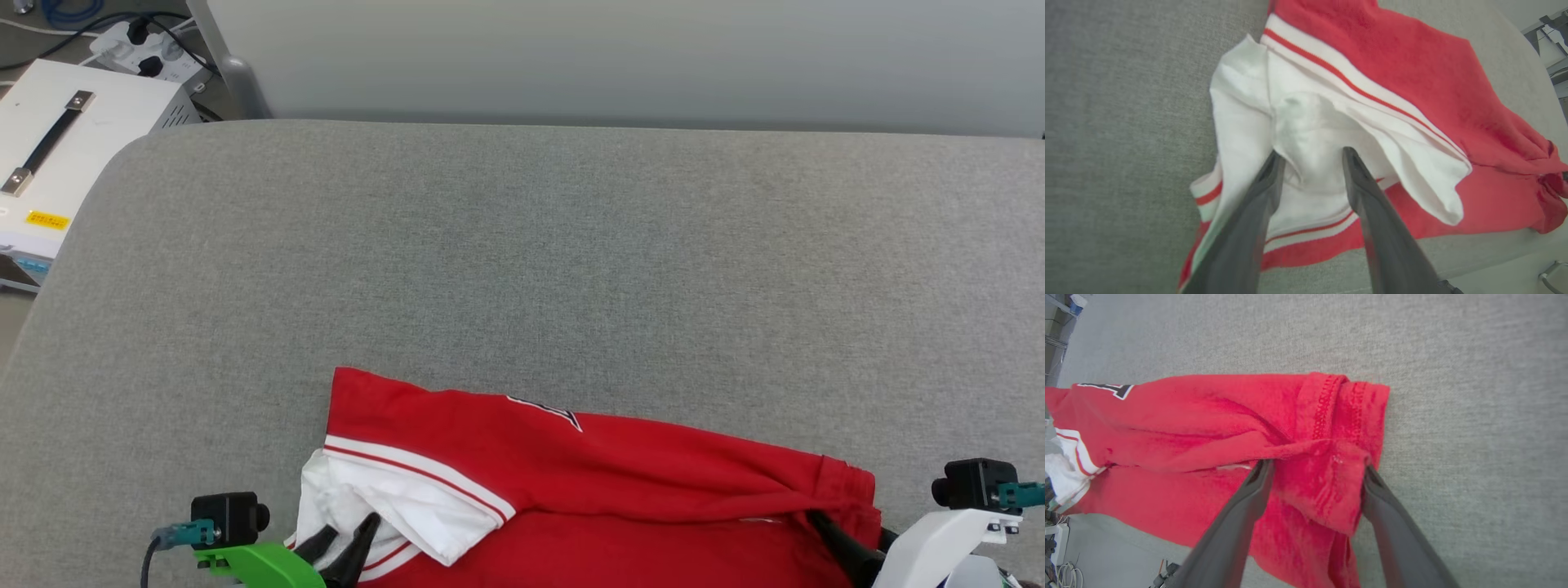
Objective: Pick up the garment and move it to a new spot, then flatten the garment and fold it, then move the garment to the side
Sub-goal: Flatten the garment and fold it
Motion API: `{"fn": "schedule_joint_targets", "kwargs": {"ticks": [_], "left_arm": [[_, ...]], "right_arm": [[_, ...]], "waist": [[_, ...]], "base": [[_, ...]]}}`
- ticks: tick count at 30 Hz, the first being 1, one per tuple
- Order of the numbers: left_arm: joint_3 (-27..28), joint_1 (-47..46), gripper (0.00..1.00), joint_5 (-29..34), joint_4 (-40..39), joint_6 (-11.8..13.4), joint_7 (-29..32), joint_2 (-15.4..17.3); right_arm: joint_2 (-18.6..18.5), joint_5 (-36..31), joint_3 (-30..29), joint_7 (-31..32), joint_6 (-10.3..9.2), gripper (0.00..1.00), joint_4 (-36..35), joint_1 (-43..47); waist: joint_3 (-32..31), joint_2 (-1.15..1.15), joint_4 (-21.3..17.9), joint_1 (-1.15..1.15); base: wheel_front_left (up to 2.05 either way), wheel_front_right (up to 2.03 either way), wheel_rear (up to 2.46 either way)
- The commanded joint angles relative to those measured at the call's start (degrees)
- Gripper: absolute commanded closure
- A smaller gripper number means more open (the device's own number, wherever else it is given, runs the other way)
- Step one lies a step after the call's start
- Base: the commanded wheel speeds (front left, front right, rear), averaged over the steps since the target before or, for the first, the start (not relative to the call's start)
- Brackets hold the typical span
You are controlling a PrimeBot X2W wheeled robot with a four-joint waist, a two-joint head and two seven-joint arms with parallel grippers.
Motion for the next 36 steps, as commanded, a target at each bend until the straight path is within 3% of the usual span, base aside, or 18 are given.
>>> {"fn": "schedule_joint_targets", "kwargs": {"ticks": [1, 7, 14, 20, 29, 36], "left_arm": [[-0.3, -1.3, 0.0, 1.4, 0.2, 0.3, -0.5, 0.0], [0.2, -3.4, 0.0, 6.8, -3.6, 3.9, -4.4, 0.2], [3.5, -4.4, 0.0, 13.0, -8.6, 8.8, -7.1, 1.1], [12.0, -3.1, 0.0, 20.4, -11.9, 12.6, -7.6, -2.6], [21.5, 1.1, 0.0, 33.9, -15.0, 11.7, -7.7, -9.6], [23.4, 2.4, 0.0, 37.0, -14.3, 9.9, -7.7, -12.4]], "right_arm": [[-0.2, 0.4, 0.1, -0.9, 0.02, 0.0, -0.6, 0.2], [-1.6, -0.3, -0.4, -1.6, 0.02, 0.0, -3.8, 0.1], [-2.9, -2.5, -4.3, 3.7, 0.02, 0.0, -6.3, 0.6], [-2.5, -3.7, -7.1, 8.9, 0.02, 0.0, -6.9, 0.8], [-0.1, -3.7, -7.0, 11.7, 0.02, 0.0, -5.6, 0.3], [0.6, -2.9, -5.2, 12.3, 0.02, 0.0, -2.3, -0.1]], "waist": [[-0.4, 0.0, -0.3, 0.0], [-1.7, 0.0, -0.4, 0.0], [-2.7, 0.0, 0.0, 0.0], [-2.4, 0.0, 1.0, 0.0], [0.1, 0.0, 2.7, 0.0], [2.3, 0.0, 3.4, 0.0]], "base": [[0.0, 0.0, 0.0], [0.0, 0.0, 0.0], [0.0, 0.0, 0.0], [0.0, 0.0, 0.0], [0.0, 0.0, 0.0], [0.0, 0.0, 0.0]]}}
